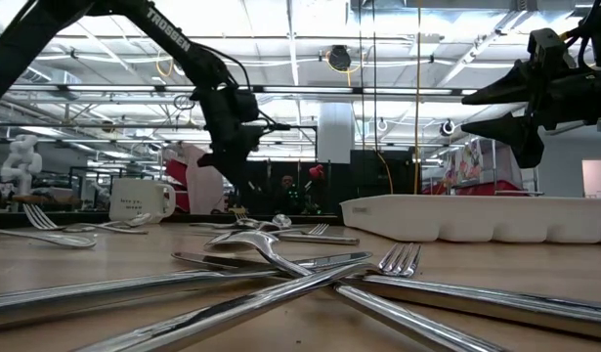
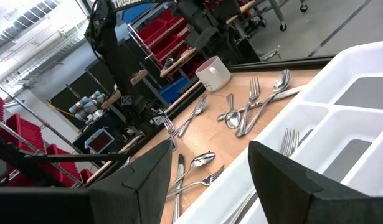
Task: Sort silverware
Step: Put the silver fork into the silverware tray
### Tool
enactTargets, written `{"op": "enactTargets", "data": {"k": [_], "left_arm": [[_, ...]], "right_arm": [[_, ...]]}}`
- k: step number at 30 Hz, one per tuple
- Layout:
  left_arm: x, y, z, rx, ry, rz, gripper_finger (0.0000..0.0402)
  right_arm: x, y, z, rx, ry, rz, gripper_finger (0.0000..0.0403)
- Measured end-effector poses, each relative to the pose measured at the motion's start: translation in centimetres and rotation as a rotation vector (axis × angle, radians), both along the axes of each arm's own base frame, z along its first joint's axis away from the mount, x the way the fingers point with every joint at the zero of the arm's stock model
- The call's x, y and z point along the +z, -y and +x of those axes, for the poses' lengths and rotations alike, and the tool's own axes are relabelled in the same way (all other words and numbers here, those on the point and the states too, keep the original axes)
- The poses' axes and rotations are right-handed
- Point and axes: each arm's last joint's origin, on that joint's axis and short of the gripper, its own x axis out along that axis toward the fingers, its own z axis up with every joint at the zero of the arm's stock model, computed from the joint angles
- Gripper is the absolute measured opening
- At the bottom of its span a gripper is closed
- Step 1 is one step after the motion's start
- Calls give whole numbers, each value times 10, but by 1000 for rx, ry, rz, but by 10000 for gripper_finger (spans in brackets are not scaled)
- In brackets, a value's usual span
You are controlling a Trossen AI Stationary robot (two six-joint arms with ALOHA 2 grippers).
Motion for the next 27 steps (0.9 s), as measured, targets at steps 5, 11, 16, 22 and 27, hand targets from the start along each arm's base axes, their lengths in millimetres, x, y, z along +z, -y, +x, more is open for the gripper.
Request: {"op": "enactTargets", "data": {"k": [5, 11, 16, 22, 27], "left_arm": [[-13, 2, 6, -7, -54, -10, 174], [-30, -1, 11, -14, -92, -13, 177], [-48, -4, 14, -31, -116, -40, 177], [-66, -7, 19, -40, -112, -67, 173], [-76, -7, 22, -51, -98, -99, 102]], "right_arm": [[0, 0, 0, 0, 0, 0, 203], [0, 0, 0, 1, -1, -4, 203], [0, 0, 0, 1, -2, -6, 203], [0, 0, 0, -2, -5, -14, 203], [0, 0, 0, -2, -7, -19, 203]]}}
